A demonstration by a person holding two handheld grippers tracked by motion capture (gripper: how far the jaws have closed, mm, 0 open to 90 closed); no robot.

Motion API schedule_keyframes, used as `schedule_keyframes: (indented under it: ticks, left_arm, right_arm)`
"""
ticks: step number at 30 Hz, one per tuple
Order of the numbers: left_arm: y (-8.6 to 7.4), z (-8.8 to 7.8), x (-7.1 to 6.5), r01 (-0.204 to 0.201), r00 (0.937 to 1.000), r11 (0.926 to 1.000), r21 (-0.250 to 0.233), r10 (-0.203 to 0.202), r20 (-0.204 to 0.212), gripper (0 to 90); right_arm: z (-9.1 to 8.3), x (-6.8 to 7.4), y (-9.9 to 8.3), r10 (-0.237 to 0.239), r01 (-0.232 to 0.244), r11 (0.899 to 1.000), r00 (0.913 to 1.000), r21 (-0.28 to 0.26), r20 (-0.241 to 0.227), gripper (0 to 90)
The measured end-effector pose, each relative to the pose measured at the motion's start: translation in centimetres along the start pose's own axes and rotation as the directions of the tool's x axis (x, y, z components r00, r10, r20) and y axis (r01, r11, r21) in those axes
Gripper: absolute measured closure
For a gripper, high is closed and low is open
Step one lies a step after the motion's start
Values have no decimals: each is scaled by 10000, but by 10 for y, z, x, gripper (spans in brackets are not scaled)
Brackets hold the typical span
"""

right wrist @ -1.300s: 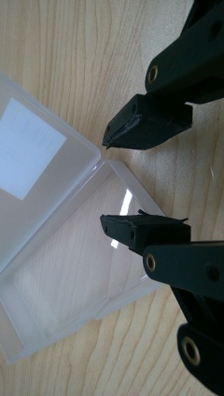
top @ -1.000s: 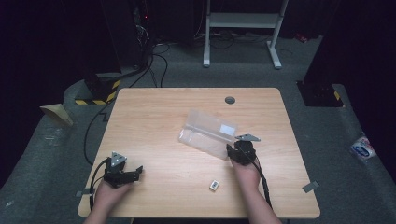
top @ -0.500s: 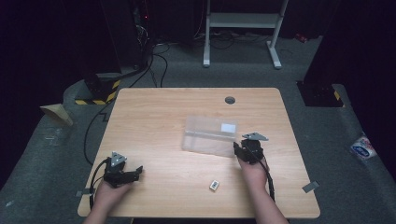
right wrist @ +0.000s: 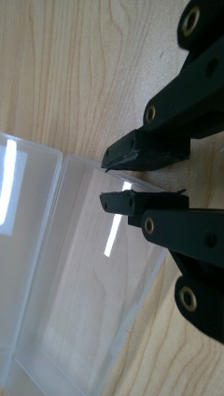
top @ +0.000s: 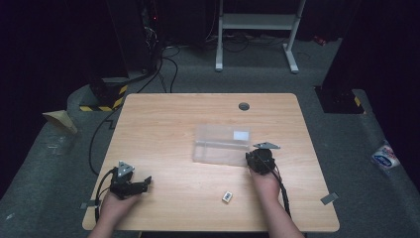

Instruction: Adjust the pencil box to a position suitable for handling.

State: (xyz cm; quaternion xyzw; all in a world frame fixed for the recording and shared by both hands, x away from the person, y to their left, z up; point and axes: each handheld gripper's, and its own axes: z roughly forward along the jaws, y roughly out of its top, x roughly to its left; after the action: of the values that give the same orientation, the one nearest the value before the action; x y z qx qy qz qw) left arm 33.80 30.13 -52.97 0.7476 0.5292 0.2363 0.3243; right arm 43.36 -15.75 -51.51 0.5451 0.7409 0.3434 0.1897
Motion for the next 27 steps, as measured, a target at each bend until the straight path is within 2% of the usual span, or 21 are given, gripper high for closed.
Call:
schedule_keyframes:
  ticks: [4,16,27]
  left_arm:
    - [0,0,0,20,10000,10000,16,-20,-22,144]
    - [0,0,0,14,10000,10000,8,-14,-26,146]
    - [0,0,-1,40,10000,10000,-3,-40,-9,148]
  right_arm:
    - [1,3,1,-186,186,9998,9998,11,-20,815]
    - [-4,11,-10,-494,494,9988,9987,14,-147,760]
    - [-5,18,-12,-562,562,9984,9983,28,-167,736]
